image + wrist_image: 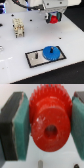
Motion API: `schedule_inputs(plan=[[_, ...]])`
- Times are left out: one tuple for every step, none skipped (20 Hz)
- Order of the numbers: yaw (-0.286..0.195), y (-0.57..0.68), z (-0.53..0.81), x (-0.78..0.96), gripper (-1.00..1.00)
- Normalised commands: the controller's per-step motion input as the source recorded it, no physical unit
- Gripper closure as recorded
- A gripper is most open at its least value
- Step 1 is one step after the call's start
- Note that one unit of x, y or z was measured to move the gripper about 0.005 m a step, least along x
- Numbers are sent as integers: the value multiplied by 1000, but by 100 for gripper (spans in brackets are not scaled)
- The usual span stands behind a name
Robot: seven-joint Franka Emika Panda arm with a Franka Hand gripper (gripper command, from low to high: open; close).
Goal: Insert the blue gear onto the right peg, followed by the red gear
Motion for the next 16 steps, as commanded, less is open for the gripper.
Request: schedule_inputs(plan=[[0, -264, 501, 725, 100], [0, -241, 507, 733, 100], [0, -192, 508, 766, 100], [0, -184, 497, 780, 100], [0, -173, 483, 791, 100], [0, -141, 470, 800, 100], [0, -110, 449, 803, 100], [0, -84, 427, 811, 100], [0, -69, 416, 810, 100], [0, -46, 411, 807, 100], [0, -41, 401, 812, 100], [0, -37, 396, 819, 100], [0, -41, 385, 826, 100], [0, -58, 363, 850, 100], [0, -61, 337, 859, 100], [0, -72, 330, 868, 100]])
